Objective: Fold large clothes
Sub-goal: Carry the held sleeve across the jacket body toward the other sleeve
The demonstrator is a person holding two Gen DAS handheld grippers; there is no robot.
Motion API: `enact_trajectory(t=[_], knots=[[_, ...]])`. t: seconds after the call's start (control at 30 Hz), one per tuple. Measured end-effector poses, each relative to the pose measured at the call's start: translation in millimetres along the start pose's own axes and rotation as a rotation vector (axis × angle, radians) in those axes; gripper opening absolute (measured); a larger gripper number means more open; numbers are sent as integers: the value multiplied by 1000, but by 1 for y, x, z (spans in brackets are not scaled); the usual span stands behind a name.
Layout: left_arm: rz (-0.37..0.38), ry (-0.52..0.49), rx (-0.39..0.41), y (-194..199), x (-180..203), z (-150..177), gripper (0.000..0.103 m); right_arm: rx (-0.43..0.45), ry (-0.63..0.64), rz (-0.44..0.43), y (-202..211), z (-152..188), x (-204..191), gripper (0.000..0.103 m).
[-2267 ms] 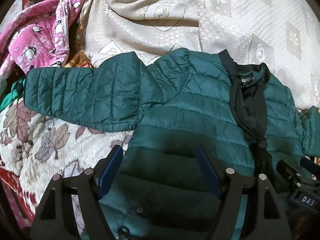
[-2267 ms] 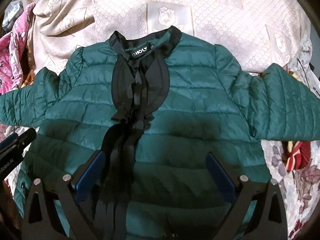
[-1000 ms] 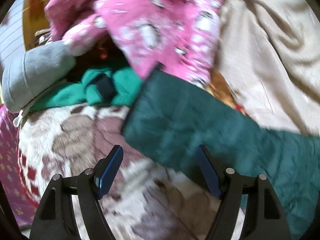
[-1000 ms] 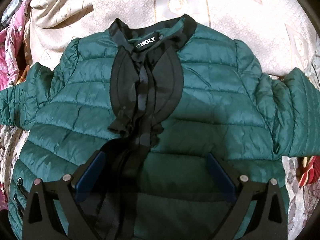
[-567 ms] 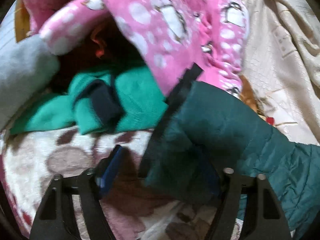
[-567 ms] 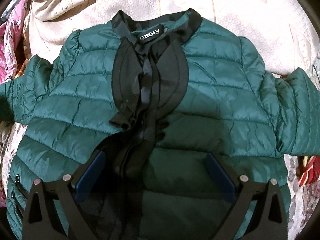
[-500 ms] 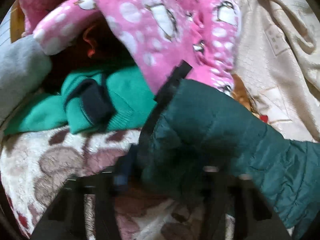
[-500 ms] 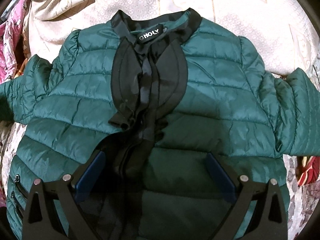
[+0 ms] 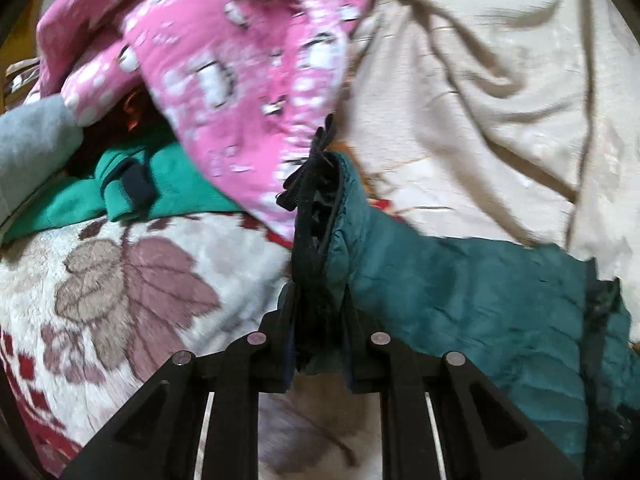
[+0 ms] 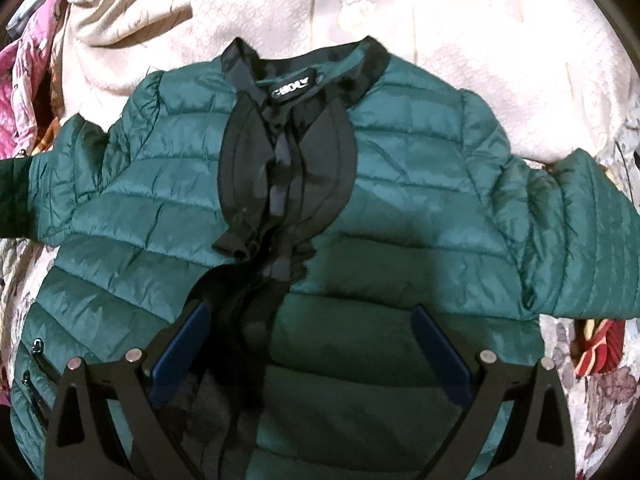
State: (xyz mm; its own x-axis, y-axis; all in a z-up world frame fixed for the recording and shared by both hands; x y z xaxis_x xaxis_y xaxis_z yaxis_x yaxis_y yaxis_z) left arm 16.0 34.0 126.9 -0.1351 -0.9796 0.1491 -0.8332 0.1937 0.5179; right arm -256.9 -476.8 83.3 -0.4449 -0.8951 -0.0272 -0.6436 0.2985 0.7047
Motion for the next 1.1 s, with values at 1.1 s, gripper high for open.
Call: enact_trajectory(t=[1.1], knots=[[474,-282,-77,95,314,48,0,28,-81,76,35,26,90,102]])
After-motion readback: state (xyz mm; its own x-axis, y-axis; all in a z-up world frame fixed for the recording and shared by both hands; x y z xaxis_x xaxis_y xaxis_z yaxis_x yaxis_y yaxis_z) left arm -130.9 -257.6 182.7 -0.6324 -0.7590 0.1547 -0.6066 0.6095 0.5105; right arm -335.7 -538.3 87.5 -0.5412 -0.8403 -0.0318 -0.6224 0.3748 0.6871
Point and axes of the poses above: each gripper's, at about its wrist camera, not at the fingertips, and y roughly against the way its jaws point, x to its right, z to its underside, the point moved 3 cm from there along -y, roughly the way its jaws point, and after that the axes turned 11 degrees about x, right-handed, at the moved point
